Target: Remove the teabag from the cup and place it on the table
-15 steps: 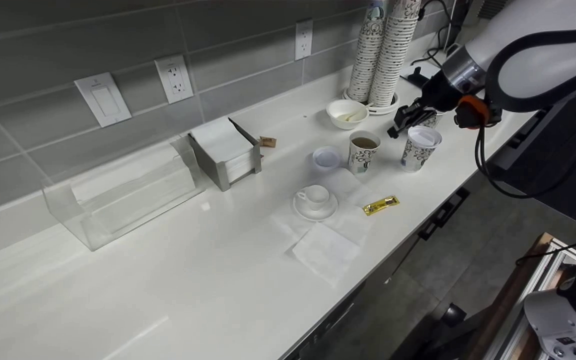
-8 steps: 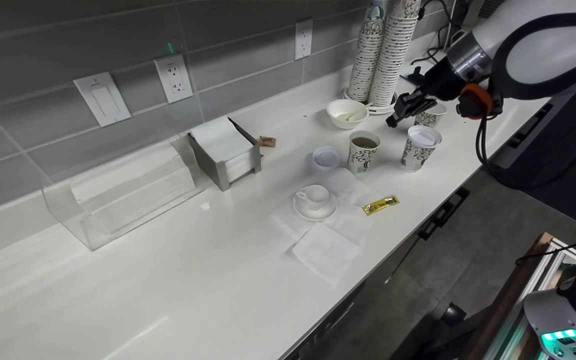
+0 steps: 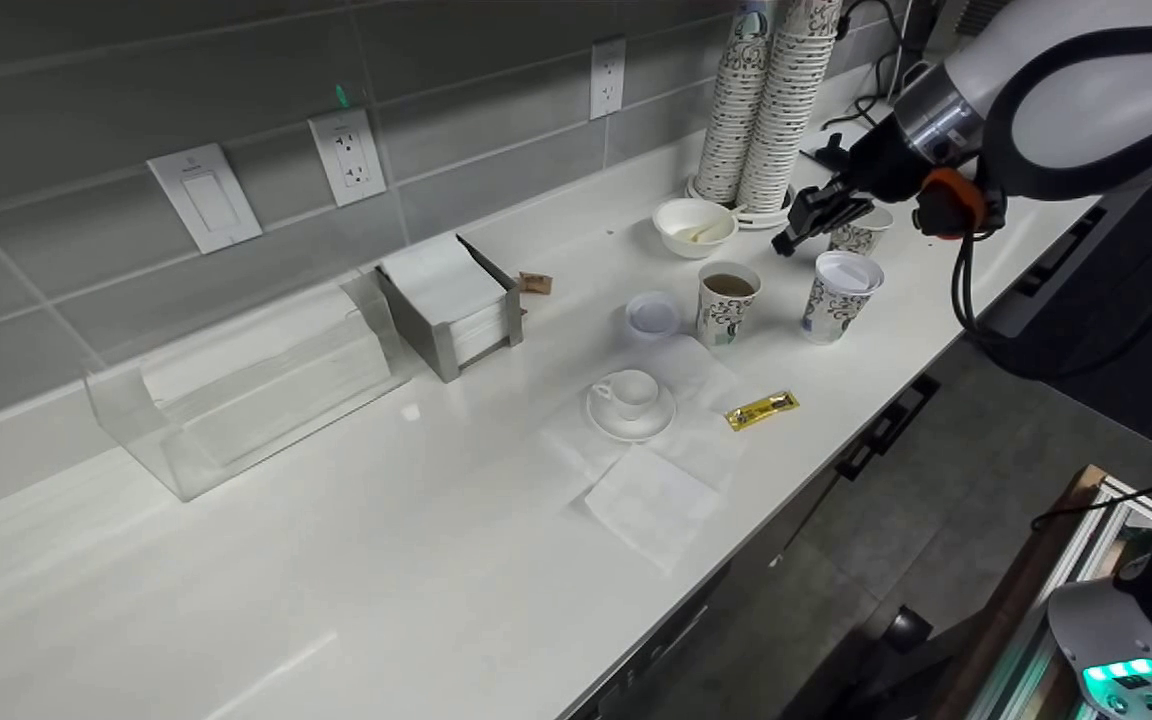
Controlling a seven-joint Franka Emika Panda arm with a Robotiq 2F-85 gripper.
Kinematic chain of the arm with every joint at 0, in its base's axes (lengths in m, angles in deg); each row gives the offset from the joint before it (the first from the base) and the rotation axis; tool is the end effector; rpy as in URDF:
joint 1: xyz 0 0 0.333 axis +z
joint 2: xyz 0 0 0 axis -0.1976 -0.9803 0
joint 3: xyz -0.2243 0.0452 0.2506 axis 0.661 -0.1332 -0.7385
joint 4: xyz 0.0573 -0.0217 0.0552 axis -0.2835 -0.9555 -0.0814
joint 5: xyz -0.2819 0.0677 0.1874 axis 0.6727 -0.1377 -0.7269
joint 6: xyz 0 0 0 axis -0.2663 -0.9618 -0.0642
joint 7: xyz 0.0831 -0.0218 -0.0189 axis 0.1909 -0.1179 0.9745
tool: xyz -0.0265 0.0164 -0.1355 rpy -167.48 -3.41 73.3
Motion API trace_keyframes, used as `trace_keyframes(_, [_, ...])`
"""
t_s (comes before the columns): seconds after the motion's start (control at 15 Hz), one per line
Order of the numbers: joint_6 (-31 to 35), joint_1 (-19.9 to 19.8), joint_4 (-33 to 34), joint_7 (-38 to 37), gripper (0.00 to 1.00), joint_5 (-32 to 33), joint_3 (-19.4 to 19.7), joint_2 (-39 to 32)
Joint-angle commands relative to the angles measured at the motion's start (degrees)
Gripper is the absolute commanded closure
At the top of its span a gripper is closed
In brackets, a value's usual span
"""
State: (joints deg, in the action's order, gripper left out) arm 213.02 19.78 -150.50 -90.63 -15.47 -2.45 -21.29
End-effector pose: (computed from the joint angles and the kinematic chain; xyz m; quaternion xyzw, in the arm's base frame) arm 0.4120 0.0187 0.4549 -0.9588 0.1013 -0.2391 0.1151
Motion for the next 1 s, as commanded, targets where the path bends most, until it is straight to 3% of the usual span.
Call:
trace_keyframes(0.0, [0.33,-0.43,0.53,0.25,1.0,-0.9,-0.7,-0.06])
trace_keyframes(0.93, [7.09,0.61,6.11,-1.97,1.0,-3.89,-0.45,-1.49])
